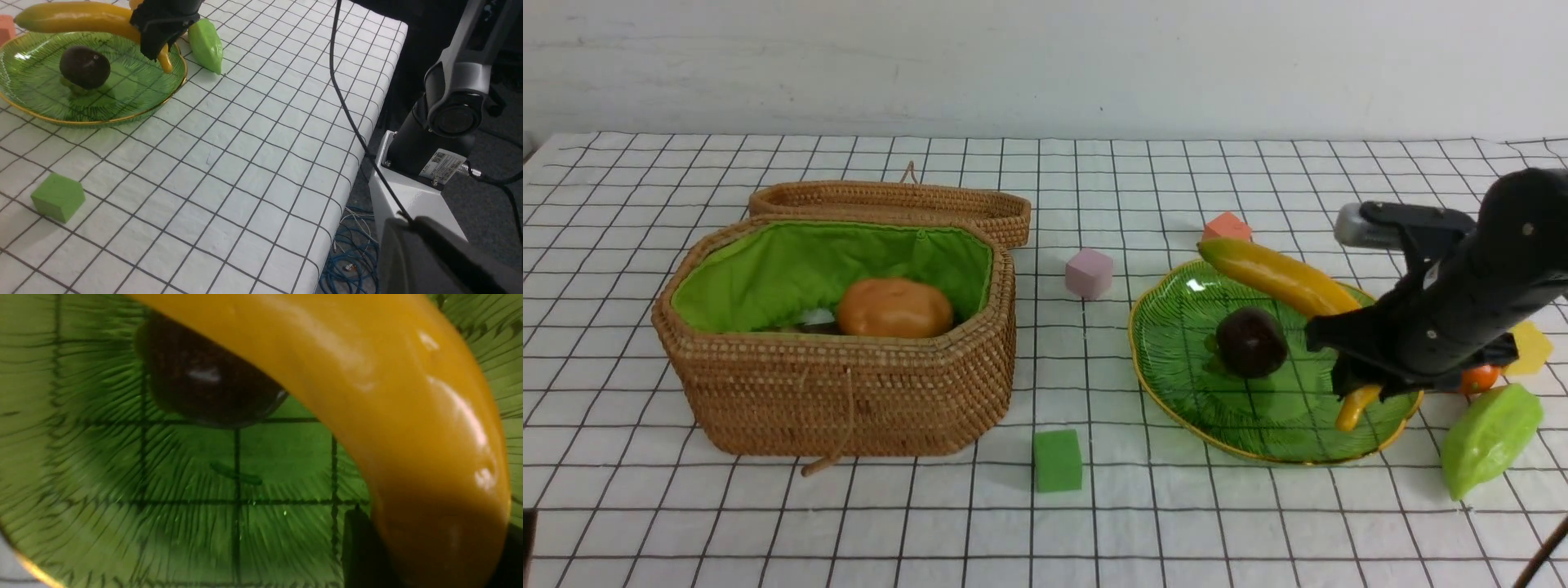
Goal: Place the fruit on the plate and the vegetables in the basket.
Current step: Use the right arm to grab a banana and put it into the right plate, then take a chayote with your right arm and place it on the basket on the left.
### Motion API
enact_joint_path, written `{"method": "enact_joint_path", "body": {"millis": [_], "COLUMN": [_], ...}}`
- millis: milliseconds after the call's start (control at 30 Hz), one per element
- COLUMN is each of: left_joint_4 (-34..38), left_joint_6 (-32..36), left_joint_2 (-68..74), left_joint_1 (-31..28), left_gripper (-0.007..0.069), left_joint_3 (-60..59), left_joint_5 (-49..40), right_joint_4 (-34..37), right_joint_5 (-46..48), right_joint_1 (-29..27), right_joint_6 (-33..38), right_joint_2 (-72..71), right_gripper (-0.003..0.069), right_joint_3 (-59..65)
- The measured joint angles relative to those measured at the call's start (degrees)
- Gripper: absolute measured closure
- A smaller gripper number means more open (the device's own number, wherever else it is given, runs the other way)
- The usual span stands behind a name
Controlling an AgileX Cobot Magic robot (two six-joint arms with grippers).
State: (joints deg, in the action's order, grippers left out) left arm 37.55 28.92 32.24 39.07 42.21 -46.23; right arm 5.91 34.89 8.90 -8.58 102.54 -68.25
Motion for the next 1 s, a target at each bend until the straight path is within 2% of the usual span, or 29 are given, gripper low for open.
{"method": "enact_joint_path", "body": {"millis": [200, 267, 467, 500, 567, 667, 800, 900, 1000], "left_joint_4": [0.0, 0.0, 0.0, 0.0, 0.0, -0.1, -0.1, -0.1, -0.1], "left_joint_6": [-1.8, -1.8, -1.4, -1.3, 0.2, 2.0, 3.6, 3.7, 3.9], "left_joint_2": [0.0, 0.0, 0.0, 0.0, 0.0, 0.0, 0.0, 0.0, 0.0], "left_joint_1": [0.0, 0.0, 0.0, 0.0, 0.0, 0.0, 0.0, 0.0, 0.0], "left_gripper": [0.0634, 0.0634, 0.0633, 0.0633, 0.0633, 0.0633, 0.0632, 0.063, 0.063], "left_joint_3": [0.0, 0.0, 0.0, 0.0, 0.0, 0.0, 0.0, 0.0, 0.0], "left_joint_5": [-0.2, -0.2, 0.1, 0.1, 1.1, 2.9, 4.4, 4.4, 4.4], "right_joint_4": [-2.5, -3.2, -3.3, -3.3, -4.0, -5.9, -10.1, -10.3, -9.0], "right_joint_5": [-1.3, -1.3, -0.2, -0.1, 2.0, 5.1, 11.3, 12.3, 11.0], "right_joint_1": [0.0, 0.0, 0.0, 0.0, 0.0, -0.9, -5.8, -10.9, -13.3], "right_joint_6": [-2.4, -2.4, -2.4, -2.4, -2.8, -4.2, -11.6, -16.3, -17.9], "right_joint_2": [1.0, 1.0, -2.0, -2.3, -6.7, -11.7, -15.9, -15.2, -12.4], "right_gripper": [0.0349, 0.0328, 0.0119, 0.0119, 0.0064, 0.0062, 0.0101, 0.0116, 0.0118], "right_joint_3": [-0.3, -0.3, -0.3, -0.3, -0.5, -0.7, 0.0, 2.9, 5.2]}}
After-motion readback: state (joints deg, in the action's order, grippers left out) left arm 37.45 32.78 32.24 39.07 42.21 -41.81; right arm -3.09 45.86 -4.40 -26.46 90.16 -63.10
